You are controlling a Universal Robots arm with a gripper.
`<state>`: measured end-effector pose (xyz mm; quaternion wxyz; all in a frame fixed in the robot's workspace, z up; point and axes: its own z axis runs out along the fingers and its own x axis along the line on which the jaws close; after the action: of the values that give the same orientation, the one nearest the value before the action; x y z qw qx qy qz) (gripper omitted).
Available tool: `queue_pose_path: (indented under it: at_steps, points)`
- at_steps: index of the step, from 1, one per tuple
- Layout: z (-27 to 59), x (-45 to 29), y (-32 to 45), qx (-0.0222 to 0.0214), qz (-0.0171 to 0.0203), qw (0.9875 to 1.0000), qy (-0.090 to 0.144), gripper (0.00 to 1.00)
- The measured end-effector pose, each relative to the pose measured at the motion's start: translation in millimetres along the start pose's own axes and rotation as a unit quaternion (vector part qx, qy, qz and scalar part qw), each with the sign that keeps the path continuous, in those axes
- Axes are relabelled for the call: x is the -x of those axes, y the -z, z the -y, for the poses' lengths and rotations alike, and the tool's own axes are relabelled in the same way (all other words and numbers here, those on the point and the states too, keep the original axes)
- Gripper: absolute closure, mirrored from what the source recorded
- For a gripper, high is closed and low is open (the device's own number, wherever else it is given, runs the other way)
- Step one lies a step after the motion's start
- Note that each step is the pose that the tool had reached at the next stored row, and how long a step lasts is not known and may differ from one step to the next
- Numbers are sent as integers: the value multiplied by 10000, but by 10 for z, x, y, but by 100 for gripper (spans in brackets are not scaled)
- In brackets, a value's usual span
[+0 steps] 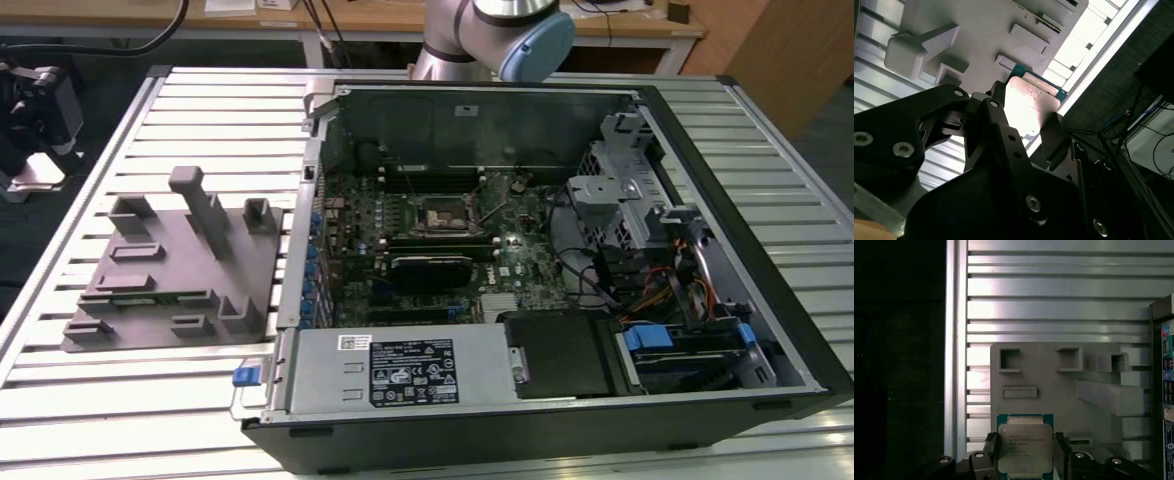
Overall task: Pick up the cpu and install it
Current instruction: 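Pick up the cpu and move it towards the insertion slot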
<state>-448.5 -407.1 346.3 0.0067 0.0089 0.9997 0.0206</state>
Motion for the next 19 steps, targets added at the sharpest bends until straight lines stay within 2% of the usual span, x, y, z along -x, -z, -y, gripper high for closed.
queue_pose_path:
  at_steps: [19]
  points:
    - [-8,2,189,0,0,10000,0,47]
